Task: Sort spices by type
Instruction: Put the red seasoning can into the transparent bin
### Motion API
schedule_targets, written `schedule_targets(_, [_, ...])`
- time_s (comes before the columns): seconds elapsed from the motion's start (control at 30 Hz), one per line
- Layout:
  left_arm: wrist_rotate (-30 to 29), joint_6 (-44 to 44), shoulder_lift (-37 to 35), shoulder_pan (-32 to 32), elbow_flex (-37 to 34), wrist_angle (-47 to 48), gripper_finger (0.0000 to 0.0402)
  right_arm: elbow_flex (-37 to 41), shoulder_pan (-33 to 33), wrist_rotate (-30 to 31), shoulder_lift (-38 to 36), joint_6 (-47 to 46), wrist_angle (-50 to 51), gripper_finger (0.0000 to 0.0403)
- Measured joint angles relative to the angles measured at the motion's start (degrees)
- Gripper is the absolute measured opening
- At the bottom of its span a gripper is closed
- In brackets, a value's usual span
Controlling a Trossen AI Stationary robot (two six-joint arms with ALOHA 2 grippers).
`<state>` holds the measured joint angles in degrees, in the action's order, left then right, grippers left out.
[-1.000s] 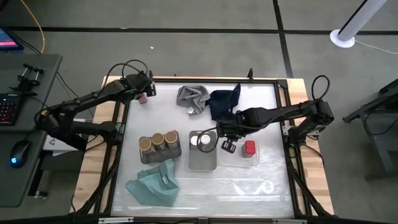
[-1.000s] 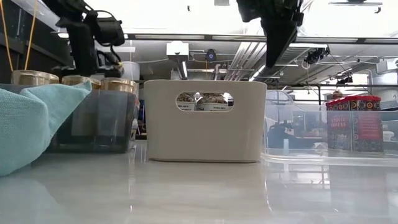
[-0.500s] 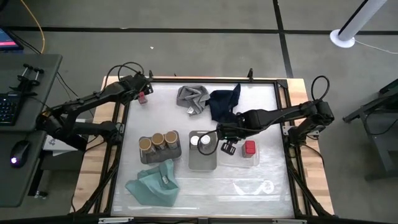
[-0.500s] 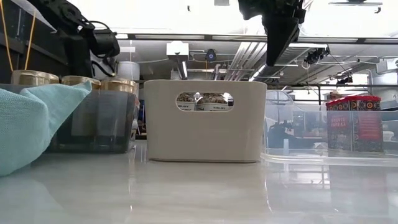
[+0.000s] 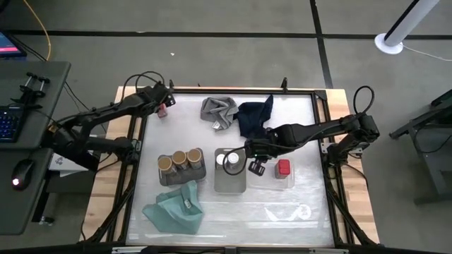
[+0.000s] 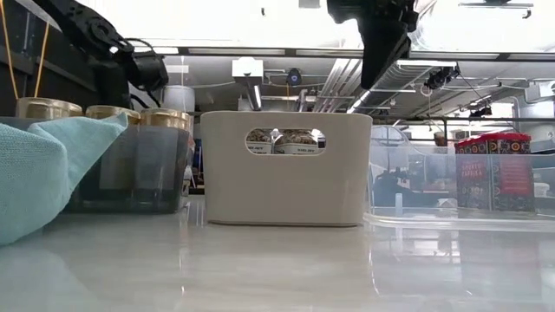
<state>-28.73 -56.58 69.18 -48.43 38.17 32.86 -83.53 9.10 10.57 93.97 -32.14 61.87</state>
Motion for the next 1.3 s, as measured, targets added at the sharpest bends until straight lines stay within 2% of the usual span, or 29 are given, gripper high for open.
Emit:
schedule_targets(0.3, [0.31, -0.22, 7.37, 0.00, 0.00, 0.01, 0.0337, 0.00, 0.00, 0.01, 0.00, -1.43, -0.52, 0.0000])
schedule_targets(0.57, [-0.92, -0.27, 8.38, 0.00, 0.00, -1.71, 0.0328, 0.02, 0.07, 0.00, 0.00, -2.51, -0.51, 0.0000])
schedule_targets(0.7, [-0.54, -0.27, 8.38, 0.00, 0.01, -2.99, 0.0285, 0.00, 0.07, 0.00, 0.00, -2.54, -0.48, 0.0000])
schedule_targets(0.87, [1.18, -0.07, 8.30, 0.03, 0.05, -2.96, 0.0181, 0.02, 0.37, -0.72, -0.17, -2.52, 1.69, 0.0000])
schedule_targets(0.97, [2.71, 0.14, 7.83, 0.38, 0.09, -3.34, 0.0181, 0.02, 1.52, -0.67, -1.74, -2.76, 4.57, 0.0000])
schedule_targets(1.1, [5.14, 2.34, 4.87, 2.56, -0.06, -8.32, 0.0181, 0.02, 4.16, 3.73, -6.68, -7.17, 9.69, 0.0000])
schedule_targets(1.3, [9.15, 9.55, -2.30, 10.79, 0.73, -25.71, 0.0181, 0.00, 10.37, 15.51, -16.77, -22.97, 17.52, 0.0000])
